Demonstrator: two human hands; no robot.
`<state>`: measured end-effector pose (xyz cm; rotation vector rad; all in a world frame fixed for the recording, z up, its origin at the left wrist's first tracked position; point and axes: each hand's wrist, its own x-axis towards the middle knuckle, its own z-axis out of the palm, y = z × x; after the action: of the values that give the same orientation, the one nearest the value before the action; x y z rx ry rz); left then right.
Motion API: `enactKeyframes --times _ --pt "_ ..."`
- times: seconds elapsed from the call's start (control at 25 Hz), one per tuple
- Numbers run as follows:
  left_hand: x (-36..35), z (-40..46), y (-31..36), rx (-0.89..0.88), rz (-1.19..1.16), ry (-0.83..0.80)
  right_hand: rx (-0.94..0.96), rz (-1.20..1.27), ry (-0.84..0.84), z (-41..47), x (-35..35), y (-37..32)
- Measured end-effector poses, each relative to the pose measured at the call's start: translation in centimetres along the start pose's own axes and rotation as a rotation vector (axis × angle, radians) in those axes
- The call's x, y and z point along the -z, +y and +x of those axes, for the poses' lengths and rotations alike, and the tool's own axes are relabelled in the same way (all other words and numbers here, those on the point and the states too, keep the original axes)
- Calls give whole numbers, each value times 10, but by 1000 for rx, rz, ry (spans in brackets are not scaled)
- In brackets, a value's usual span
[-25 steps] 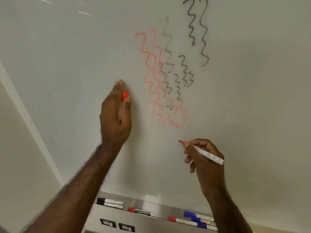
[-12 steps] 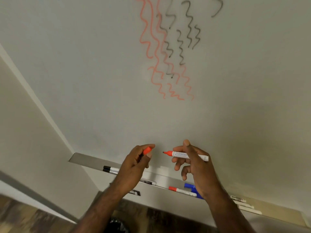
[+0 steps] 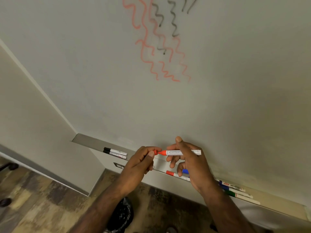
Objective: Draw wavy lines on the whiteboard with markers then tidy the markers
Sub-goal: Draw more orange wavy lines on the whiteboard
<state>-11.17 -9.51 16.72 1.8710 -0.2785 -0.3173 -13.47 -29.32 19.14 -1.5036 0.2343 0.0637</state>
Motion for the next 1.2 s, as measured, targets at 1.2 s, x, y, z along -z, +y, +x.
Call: enactKeyframes --times 1.2 --pt "64 71 -74 -36 79 -212 -246 228 1 67 -50 75"
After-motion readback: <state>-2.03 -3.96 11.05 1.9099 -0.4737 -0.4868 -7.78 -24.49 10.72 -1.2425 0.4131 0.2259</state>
